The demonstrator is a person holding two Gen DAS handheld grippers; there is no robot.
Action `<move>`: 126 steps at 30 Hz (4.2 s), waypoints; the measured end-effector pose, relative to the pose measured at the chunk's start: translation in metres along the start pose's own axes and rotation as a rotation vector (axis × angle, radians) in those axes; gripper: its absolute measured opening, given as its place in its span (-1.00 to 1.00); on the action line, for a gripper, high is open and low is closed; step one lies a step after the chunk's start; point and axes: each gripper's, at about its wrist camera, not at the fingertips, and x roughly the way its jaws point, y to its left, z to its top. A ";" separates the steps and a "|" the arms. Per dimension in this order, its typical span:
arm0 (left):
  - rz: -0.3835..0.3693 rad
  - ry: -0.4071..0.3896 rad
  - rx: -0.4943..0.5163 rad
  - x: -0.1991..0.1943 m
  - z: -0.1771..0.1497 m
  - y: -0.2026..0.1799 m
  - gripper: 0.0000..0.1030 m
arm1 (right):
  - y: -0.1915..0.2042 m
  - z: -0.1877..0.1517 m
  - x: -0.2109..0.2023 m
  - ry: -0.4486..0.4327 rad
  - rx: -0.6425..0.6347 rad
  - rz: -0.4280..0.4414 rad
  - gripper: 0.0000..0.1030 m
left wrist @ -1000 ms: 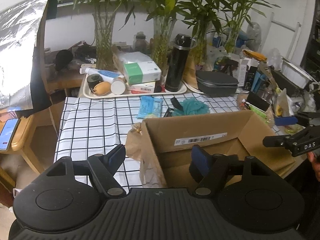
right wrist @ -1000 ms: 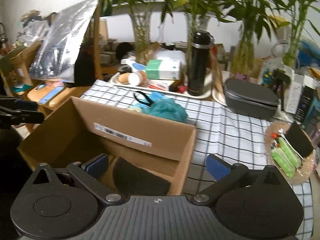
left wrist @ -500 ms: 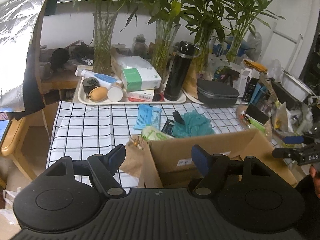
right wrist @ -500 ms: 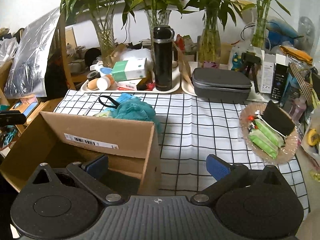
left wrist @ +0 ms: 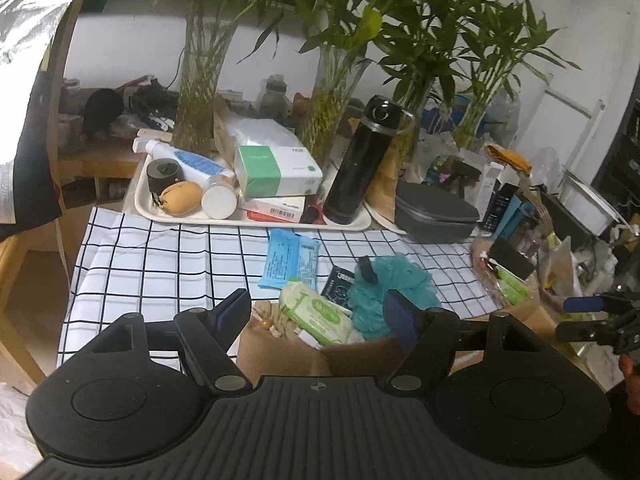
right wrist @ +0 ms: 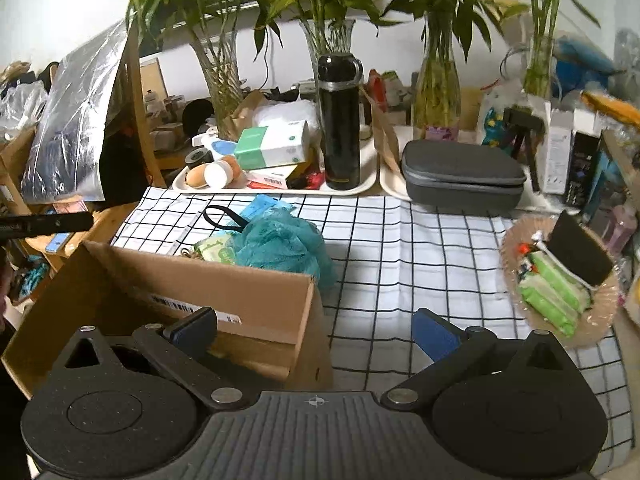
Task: Organize soft objects
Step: 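Move the right gripper to the teal mesh loofah and grasp it, then grasp the burlap drawstring pouch with the left gripper while the right lifts the loofah, then carry the burlap pouch and teal loofah toward the box with both tools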
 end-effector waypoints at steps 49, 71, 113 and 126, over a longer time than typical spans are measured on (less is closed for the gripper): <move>0.023 0.169 -0.340 0.035 -0.006 0.077 0.40 | -0.014 0.080 0.273 0.541 -0.049 0.485 0.95; -0.121 0.291 -0.353 0.091 0.004 0.096 0.37 | -0.057 0.097 0.173 0.233 0.061 0.355 0.26; 0.055 0.170 0.007 0.088 0.030 0.047 -0.98 | -0.083 0.068 0.079 -0.014 0.186 0.106 0.26; 0.121 -0.002 0.042 0.042 0.037 0.036 -0.98 | -0.071 0.063 0.058 -0.059 0.147 0.058 0.25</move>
